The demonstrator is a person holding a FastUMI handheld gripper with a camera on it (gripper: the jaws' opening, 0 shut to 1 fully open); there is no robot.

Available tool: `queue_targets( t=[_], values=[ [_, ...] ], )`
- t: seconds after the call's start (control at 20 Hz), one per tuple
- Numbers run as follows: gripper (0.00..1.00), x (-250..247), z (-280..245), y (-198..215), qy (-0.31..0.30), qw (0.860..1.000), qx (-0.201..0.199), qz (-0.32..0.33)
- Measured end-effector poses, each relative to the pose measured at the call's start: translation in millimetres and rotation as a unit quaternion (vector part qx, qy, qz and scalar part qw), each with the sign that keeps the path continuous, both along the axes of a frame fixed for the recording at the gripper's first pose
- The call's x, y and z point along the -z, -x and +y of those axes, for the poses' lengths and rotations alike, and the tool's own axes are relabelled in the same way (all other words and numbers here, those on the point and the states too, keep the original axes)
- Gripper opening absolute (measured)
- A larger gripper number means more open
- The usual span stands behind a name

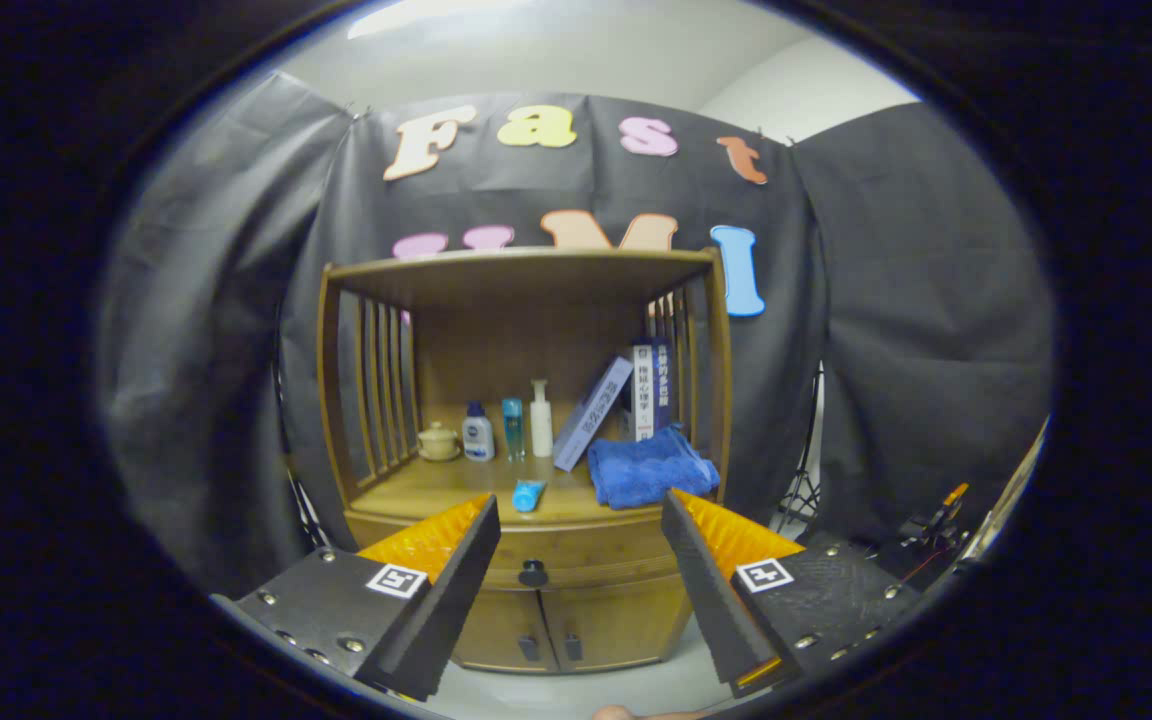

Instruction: Pull open the drawer, take out the items inside it, and place them on the countertop above the cabinet.

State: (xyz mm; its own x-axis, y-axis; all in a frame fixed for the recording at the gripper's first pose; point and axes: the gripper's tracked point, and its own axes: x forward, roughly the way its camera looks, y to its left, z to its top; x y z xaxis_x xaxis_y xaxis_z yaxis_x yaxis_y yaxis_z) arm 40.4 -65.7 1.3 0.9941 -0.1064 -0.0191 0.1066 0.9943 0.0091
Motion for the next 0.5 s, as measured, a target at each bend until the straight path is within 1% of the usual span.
queue_targets(
  t=[0.05, 0.2, 0.3, 0.4, 0.5],
  values=[
    [0.97, -6, 3, 8, -0.012, 1.0, -0.005, -0.003],
    [0.97, -8, 8, 30, -0.029, 0.999, -0.023, 0.018],
    [0.97, -15, 7, 41, -0.02, 0.999, -0.025, 0.014],
    [0.97, -11, 6, 49, -0.007, 1.0, -0.025, 0.015],
    [0.97, -10, 9, 51, -0.012, 0.999, -0.028, 0.012]
  ],
)
